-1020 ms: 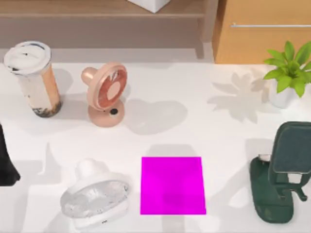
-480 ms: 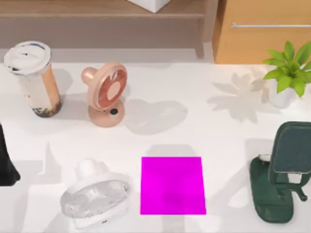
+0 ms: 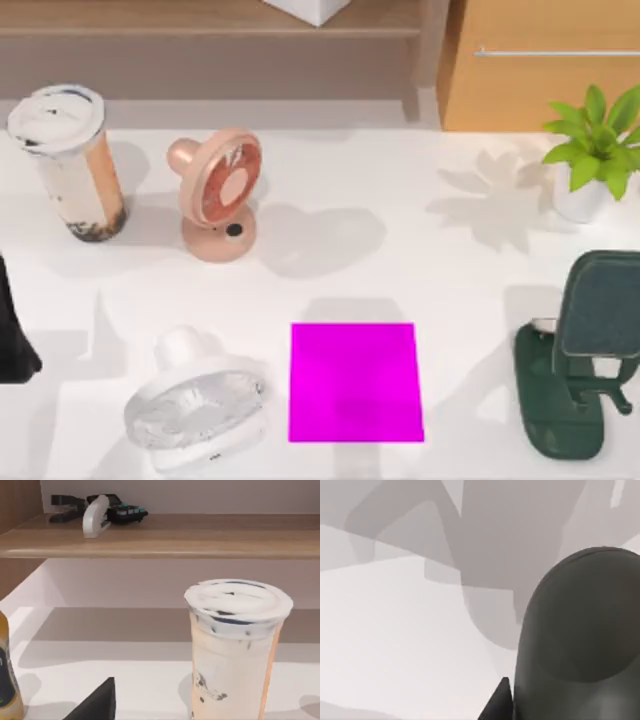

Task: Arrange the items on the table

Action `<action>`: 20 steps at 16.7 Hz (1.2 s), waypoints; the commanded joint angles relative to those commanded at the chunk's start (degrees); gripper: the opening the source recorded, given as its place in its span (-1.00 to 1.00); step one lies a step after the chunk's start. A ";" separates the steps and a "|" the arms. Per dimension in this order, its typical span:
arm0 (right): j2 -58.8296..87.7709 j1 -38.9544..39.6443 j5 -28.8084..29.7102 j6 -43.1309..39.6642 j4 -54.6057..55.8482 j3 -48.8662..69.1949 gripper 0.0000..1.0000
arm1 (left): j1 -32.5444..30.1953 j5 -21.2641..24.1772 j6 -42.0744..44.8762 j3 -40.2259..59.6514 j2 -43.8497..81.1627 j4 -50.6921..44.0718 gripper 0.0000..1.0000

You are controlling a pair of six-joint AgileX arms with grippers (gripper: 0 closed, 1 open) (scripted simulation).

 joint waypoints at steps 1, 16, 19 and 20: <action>-1.16 0.00 -0.01 -0.03 -3.09 1.77 -1.00 | 0.00 0.00 0.00 0.00 0.00 0.00 1.00; -6.68 8.63 -1.39 -5.77 -8.45 13.83 -1.00 | 0.00 0.00 0.00 0.00 0.00 0.00 1.00; -3.89 19.01 -3.84 -12.59 -5.61 21.73 -1.00 | 0.00 0.00 0.00 0.00 0.00 0.00 1.00; -2.13 22.85 -4.81 -14.97 -4.74 24.74 -1.00 | 0.00 0.00 0.00 0.00 0.00 0.00 1.00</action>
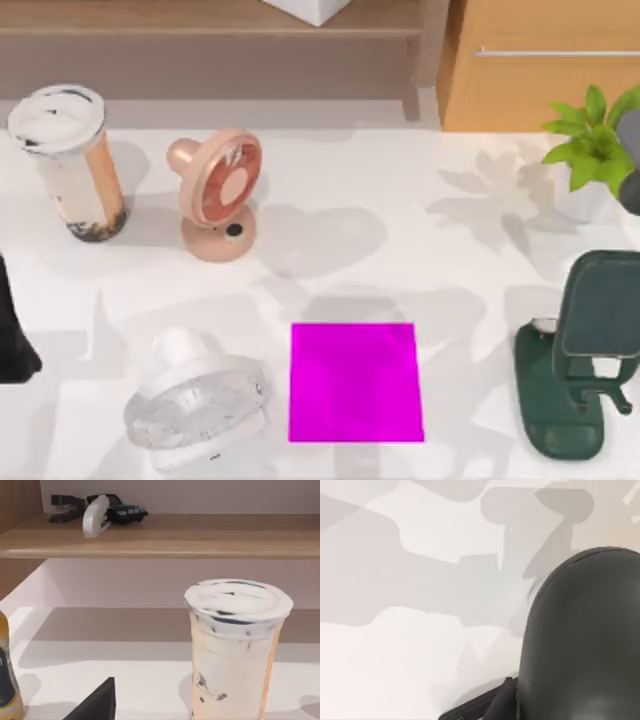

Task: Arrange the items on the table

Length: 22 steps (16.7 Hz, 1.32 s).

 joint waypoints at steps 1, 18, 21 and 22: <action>2.11 3.90 -0.97 -2.31 0.82 3.05 -1.00 | 0.00 0.00 0.00 0.00 0.00 0.00 1.00; 33.65 40.77 4.45 -19.67 0.87 12.67 -1.00 | 0.00 0.00 0.00 0.00 0.00 0.00 1.00; 33.70 40.32 4.18 -19.47 0.72 12.56 -1.00 | 0.00 0.00 0.00 0.00 0.00 0.00 1.00; 33.96 40.09 3.87 -19.43 0.51 12.36 -1.00 | 0.00 0.00 0.00 0.00 0.00 0.00 1.00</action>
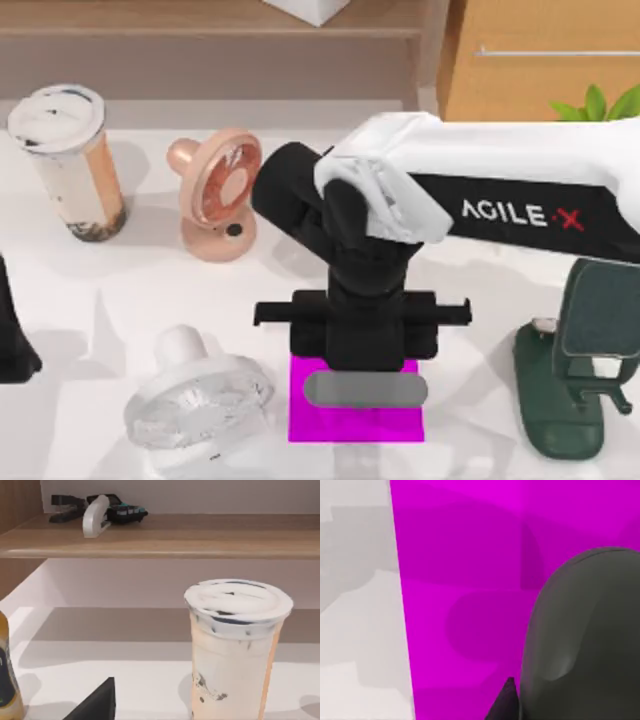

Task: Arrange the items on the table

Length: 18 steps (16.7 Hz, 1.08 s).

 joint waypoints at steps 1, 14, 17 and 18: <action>0.39 -0.17 -0.50 -0.03 -0.21 -0.25 -1.00 | 0.00 0.00 0.00 0.00 0.00 0.00 1.00; 0.44 0.68 0.58 -0.23 2.32 -0.90 -0.85 | 0.00 0.00 0.00 0.00 0.00 0.00 1.00; 0.44 0.68 0.58 -0.23 2.32 -0.90 -0.40 | 0.00 0.00 0.00 0.00 0.00 0.00 1.00; 0.44 0.68 0.58 -0.23 2.32 -0.90 -0.25 | 0.00 0.00 0.00 0.00 0.00 0.00 1.00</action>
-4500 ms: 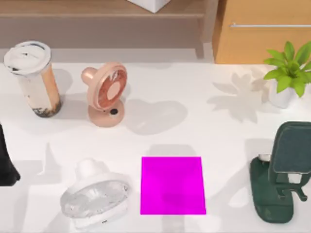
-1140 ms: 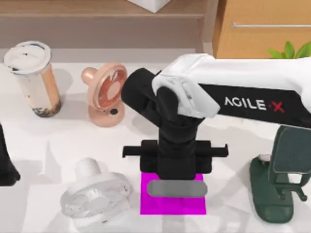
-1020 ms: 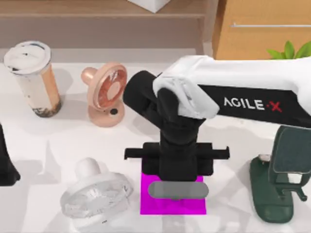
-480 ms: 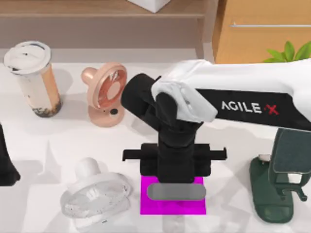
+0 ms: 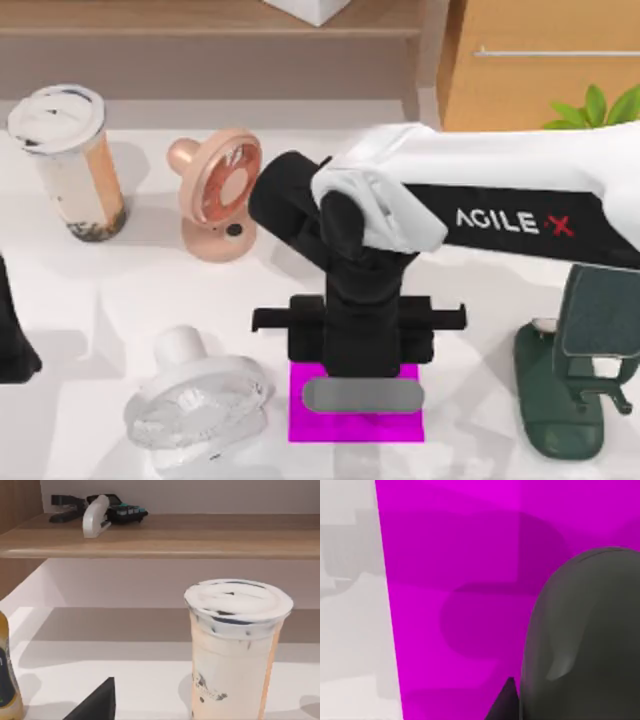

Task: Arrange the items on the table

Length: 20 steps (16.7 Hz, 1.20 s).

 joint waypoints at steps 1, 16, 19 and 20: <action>0.00 0.00 0.00 0.00 0.00 0.00 -0.10 | 0.00 0.00 0.00 0.00 0.00 0.00 1.00; 0.00 0.00 0.00 0.00 0.00 0.00 1.00 | 0.00 0.00 0.00 0.00 0.00 0.00 1.00; -0.44 -0.60 0.07 0.60 -0.17 0.50 1.00 | 0.00 0.00 0.00 0.00 0.00 0.00 1.00; -1.11 -1.60 0.23 1.80 -0.49 1.33 1.00 | 0.00 0.00 0.00 0.00 0.00 0.00 1.00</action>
